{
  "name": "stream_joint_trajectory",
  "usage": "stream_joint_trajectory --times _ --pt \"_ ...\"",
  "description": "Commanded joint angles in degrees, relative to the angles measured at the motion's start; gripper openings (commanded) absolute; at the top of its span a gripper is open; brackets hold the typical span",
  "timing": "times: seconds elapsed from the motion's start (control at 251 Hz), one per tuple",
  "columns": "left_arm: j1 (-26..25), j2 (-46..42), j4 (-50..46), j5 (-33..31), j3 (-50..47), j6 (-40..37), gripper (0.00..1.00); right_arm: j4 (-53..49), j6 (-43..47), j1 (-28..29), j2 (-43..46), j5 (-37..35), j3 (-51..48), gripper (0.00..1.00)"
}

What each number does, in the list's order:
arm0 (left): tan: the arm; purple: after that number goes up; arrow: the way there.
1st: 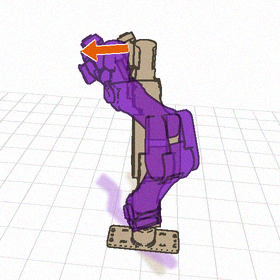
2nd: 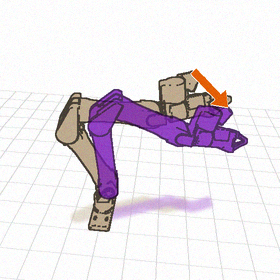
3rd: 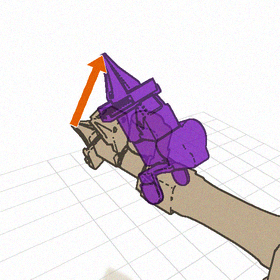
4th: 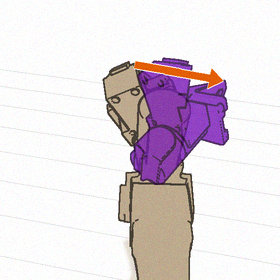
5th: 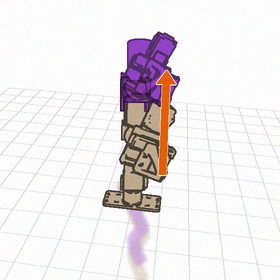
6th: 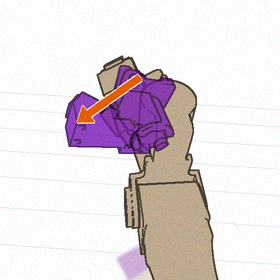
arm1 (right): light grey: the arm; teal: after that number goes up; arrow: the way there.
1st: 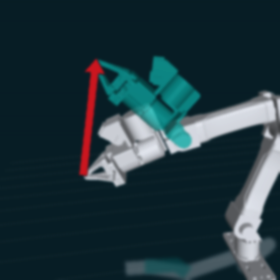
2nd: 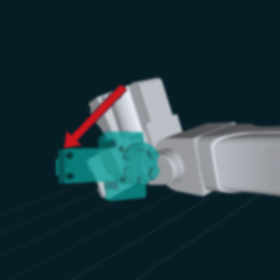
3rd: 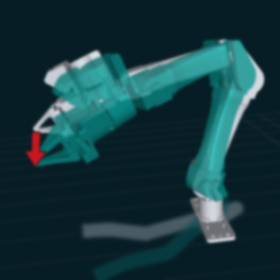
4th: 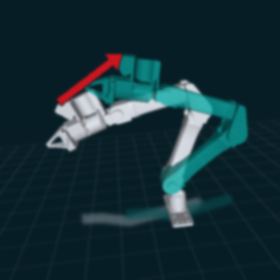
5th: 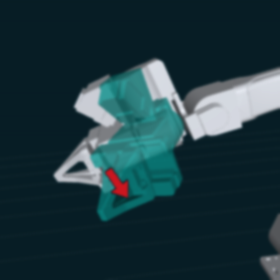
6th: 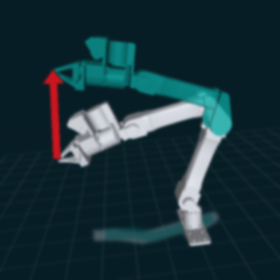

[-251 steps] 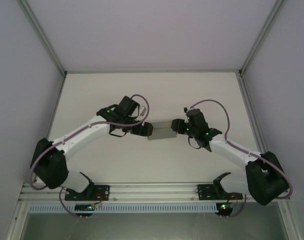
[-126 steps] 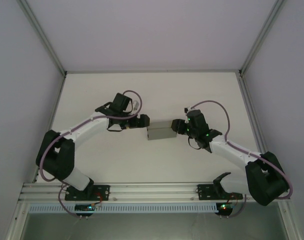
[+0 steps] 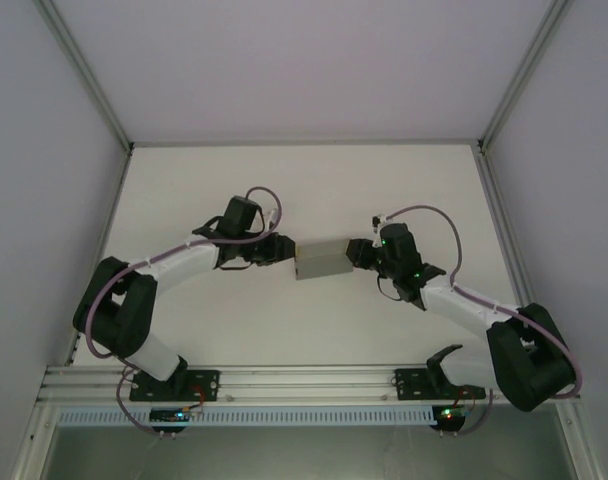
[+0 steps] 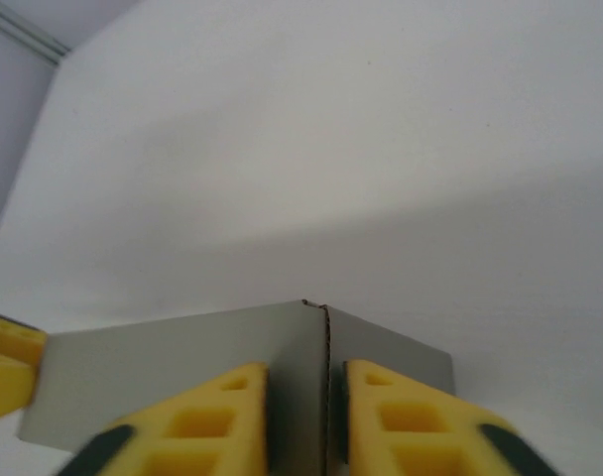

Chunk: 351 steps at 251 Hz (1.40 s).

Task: Assemble paper box

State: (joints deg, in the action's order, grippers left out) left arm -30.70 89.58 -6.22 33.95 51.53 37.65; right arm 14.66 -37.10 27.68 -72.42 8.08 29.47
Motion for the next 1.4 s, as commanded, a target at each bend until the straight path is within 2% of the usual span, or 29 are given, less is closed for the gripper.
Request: stream_joint_trajectory --times 0.0,0.144,0.283,0.331,0.407,0.439,0.459,0.647,0.678,0.738,0.79,0.906,0.986,1.082,1.177,1.397 --pt "-0.1 3.8 -3.1 -4.7 -4.9 2.0 0.16 -8.3 -0.9 0.4 -4.6 4.5 -5.6 0.10" --pt "-0.1 3.3 -2.4 -4.9 -5.0 2.0 0.00 -6.8 -1.1 0.4 -3.3 4.0 -6.4 0.01" --pt "-0.2 3.1 -3.5 -5.5 -2.4 0.4 0.00 -10.1 -0.4 0.2 0.5 2.9 -5.3 0.00" --pt "-0.3 3.0 -4.4 -5.7 -0.9 -0.5 0.00 -11.9 0.4 0.0 1.9 2.4 -4.2 0.08" --pt "-0.3 2.1 -7.9 -7.5 2.2 -2.5 0.18 -15.0 2.8 -0.4 4.1 1.4 -1.6 0.13" --pt "-0.4 1.2 -9.6 -9.0 3.4 -3.4 0.33 -16.6 3.9 -0.7 4.9 0.9 -0.3 0.16" --pt "-0.4 0.6 -10.6 -10.0 4.1 -4.0 0.42 -17.6 4.6 -0.8 5.4 0.4 0.7 0.19" --pt "-0.5 -8.5 -17.1 -24.2 7.8 -6.9 0.89 -24.5 13.4 -2.6 8.0 -1.2 10.0 0.46" --pt "-0.4 -10.4 -17.5 -26.7 7.3 -7.0 1.00 -25.5 15.1 -2.6 8.0 -1.1 11.4 0.52" --pt "-0.3 -13.8 -18.7 -31.9 6.0 -6.8 1.00 -26.6 19.8 -2.7 7.6 -0.3 13.8 0.73" --pt "-0.3 -16.3 -20.8 -36.3 5.1 -6.5 1.00 -28.3 27.4 -2.4 6.9 0.2 16.4 0.99" --pt "0.1 -20.8 -25.2 -43.0 2.5 -6.0 1.00 -34.3 42.7 0.0 3.8 3.9 21.7 0.99" --pt "0.5 -23.5 -25.7 -44.6 0.1 -5.5 1.00 -40.8 55.8 2.2 0.0 6.2 25.9 0.99" --pt "0.9 -26.1 -25.7 -44.9 -2.1 -4.8 1.00 -45.7 68.9 5.8 -5.8 1.4 30.2 0.99" --pt "1.2 -27.8 -25.7 -45.4 -3.6 -4.4 1.00 -50.6 76.2 8.3 -12.1 -1.7 35.4 0.99" --pt "1.5 -27.8 -25.7 -45.6 -4.0 -4.7 1.00 -54.3 83.9 11.9 -24.3 -9.5 44.7 0.99"
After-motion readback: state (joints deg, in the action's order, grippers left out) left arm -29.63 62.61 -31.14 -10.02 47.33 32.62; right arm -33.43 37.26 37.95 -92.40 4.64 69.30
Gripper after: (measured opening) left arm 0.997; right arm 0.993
